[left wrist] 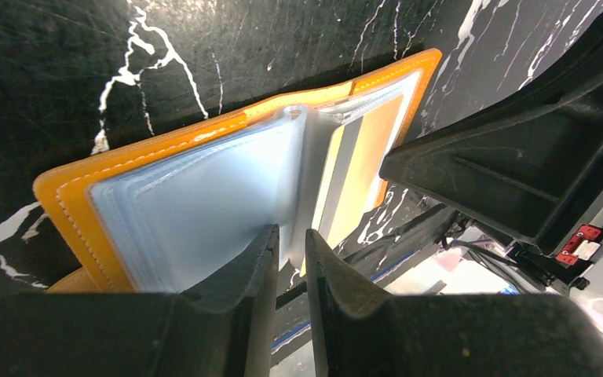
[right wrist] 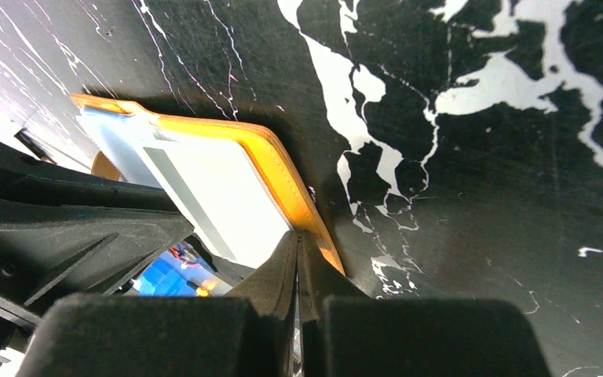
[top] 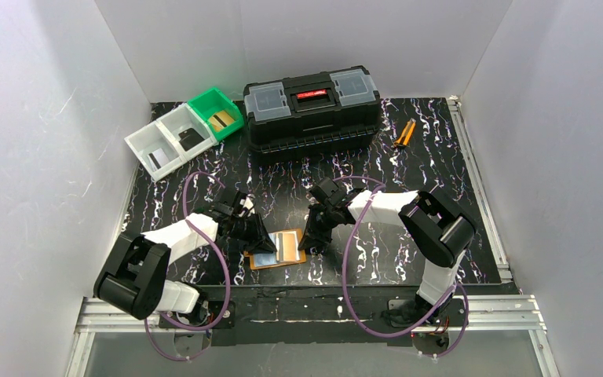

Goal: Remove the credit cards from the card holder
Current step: Remove the credit card from the card holder.

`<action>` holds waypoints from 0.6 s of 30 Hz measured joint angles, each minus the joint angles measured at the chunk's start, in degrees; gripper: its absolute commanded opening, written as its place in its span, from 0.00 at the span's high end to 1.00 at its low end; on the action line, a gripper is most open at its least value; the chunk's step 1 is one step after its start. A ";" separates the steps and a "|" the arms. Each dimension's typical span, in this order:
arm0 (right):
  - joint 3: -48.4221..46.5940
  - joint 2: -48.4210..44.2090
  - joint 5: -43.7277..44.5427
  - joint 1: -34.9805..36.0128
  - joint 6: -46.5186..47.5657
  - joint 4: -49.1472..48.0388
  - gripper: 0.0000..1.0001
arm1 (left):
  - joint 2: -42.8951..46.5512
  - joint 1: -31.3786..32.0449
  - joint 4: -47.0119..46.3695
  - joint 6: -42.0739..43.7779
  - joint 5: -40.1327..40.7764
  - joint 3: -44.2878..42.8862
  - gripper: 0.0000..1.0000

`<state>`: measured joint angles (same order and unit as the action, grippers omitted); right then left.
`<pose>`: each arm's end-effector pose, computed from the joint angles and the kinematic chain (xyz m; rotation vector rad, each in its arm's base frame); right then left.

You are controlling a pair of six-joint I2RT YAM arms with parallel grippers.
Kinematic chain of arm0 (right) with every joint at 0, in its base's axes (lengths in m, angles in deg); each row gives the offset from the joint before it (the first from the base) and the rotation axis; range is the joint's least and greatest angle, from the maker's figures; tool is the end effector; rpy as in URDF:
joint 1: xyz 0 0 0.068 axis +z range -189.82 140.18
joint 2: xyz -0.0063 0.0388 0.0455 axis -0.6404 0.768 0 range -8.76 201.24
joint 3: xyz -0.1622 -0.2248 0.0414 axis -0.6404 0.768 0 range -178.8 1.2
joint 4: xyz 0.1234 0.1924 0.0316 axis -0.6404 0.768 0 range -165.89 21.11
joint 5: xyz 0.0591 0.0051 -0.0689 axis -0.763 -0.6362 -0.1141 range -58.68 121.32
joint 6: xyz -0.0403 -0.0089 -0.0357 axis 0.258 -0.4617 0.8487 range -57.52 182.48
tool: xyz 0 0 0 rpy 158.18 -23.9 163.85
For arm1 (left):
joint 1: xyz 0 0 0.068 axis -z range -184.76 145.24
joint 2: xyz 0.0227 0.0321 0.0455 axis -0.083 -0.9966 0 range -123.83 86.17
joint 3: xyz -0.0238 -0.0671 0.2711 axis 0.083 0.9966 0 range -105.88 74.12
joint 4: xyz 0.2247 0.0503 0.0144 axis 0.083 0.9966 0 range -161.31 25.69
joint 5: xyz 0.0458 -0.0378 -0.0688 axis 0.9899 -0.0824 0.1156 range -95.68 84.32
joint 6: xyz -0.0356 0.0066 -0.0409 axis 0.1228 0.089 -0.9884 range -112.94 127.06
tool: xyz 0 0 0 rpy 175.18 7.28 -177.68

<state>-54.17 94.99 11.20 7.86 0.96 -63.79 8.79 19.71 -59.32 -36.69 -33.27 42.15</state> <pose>0.2087 0.2477 0.1645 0.2206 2.9717 0.9452 0.1835 -0.1022 0.1801 -0.2667 2.7540 -1.0136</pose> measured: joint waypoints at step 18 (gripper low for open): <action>-0.35 0.52 -0.94 -0.33 0.07 0.15 0.97 | -0.13 0.00 -7.61 -4.13 -5.40 4.52 0.84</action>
<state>-54.52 95.51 10.26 7.53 1.03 -63.64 8.66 19.71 -66.92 -40.82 -38.67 46.68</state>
